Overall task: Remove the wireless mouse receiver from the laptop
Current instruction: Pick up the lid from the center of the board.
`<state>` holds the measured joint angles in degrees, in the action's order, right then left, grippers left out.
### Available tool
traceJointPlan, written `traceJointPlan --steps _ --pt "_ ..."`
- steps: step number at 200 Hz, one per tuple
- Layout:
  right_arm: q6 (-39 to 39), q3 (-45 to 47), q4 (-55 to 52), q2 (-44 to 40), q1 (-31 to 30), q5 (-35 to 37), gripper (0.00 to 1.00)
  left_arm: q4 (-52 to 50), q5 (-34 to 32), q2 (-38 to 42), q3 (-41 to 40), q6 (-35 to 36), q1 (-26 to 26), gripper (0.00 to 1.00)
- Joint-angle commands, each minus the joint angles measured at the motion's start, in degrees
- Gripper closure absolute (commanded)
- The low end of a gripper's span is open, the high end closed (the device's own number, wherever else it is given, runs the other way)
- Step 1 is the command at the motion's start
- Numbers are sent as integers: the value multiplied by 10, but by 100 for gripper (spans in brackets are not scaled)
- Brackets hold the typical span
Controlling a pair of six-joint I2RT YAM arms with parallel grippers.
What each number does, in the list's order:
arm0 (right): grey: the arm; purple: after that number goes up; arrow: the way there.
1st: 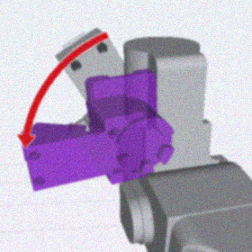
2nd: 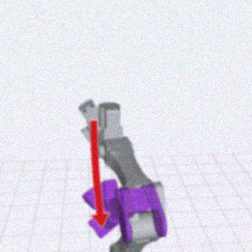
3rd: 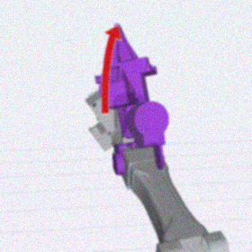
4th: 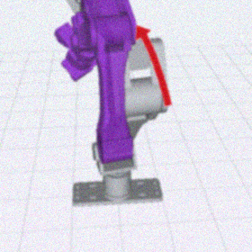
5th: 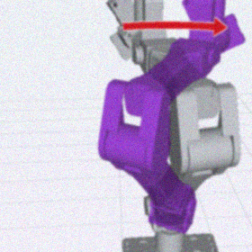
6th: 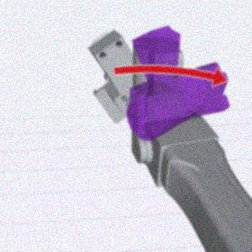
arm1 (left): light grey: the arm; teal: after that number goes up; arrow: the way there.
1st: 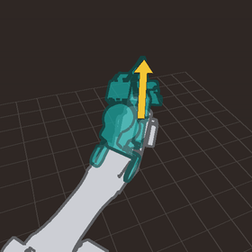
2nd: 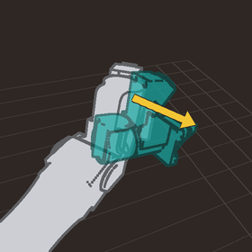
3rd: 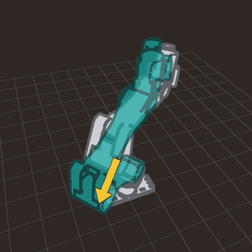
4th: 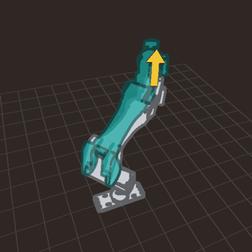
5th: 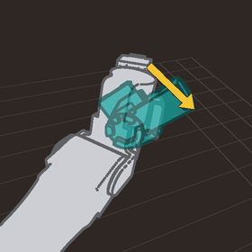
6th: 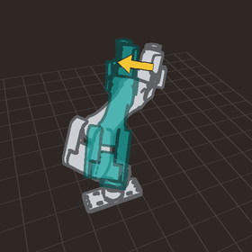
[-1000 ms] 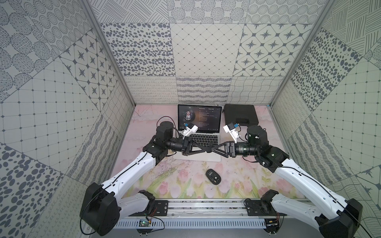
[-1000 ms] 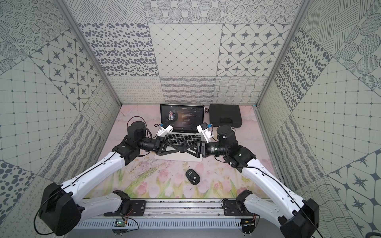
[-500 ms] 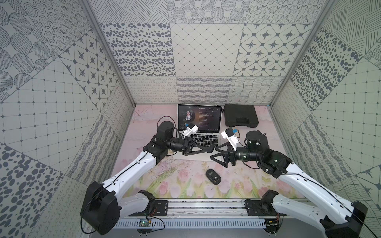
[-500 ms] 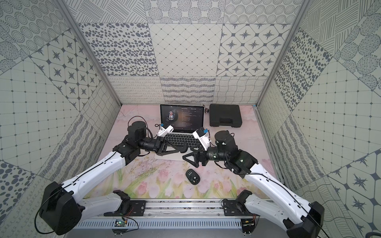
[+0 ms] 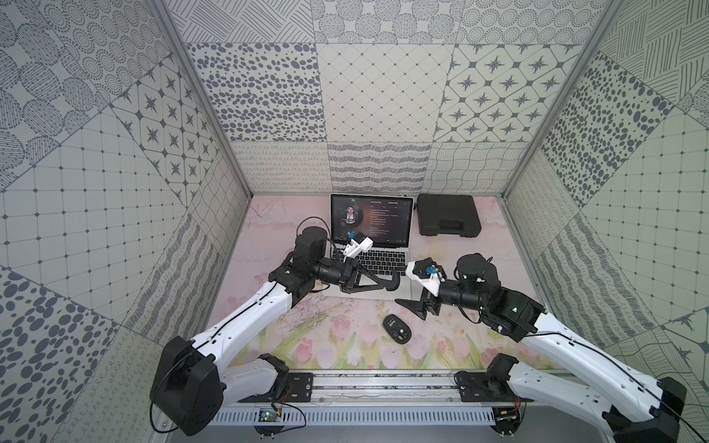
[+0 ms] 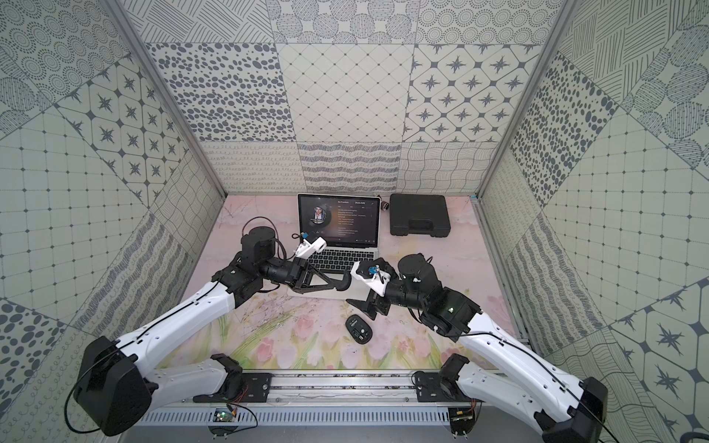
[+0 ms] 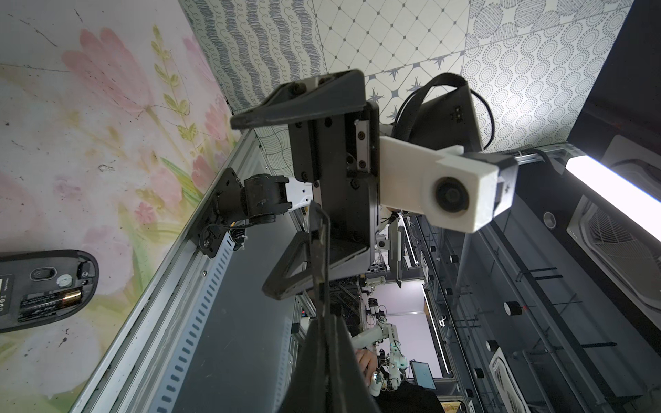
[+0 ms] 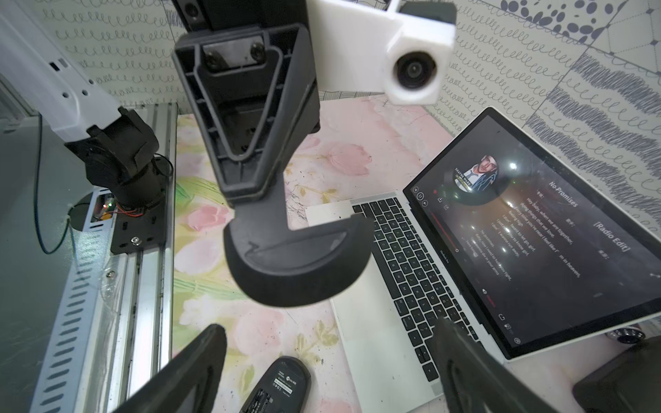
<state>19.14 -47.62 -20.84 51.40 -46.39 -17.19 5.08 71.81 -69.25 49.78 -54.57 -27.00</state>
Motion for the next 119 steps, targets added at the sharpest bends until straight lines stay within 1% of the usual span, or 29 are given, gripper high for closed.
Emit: traceJointPlan --steps 1,29,42,53,62,78,90,105,119 --pt "41 -25 25 4 -12 28 5 -21 22 -5 7 41 -4 100" --pt "39 -27 37 7 -32 49 6 -18 21 -8 8 43 -6 100" --pt "10 -29 40 8 -33 47 7 -21 20 -8 10 46 -5 100" --pt "-27 -27 40 3 -27 21 6 -25 16 -7 14 52 -5 100" --pt "-70 -20 40 -6 -11 -30 5 -26 10 -5 17 54 -5 100" --pt "-174 -6 50 -25 29 -111 5 -15 -2 1 21 57 -2 100" --pt "-292 9 73 -37 67 -152 6 -2 -12 8 21 58 -1 100" --pt "-442 29 145 -42 120 -243 8 11 -22 17 19 62 0 100" --pt "-579 58 237 -39 135 -266 11 25 -29 18 16 58 2 100"
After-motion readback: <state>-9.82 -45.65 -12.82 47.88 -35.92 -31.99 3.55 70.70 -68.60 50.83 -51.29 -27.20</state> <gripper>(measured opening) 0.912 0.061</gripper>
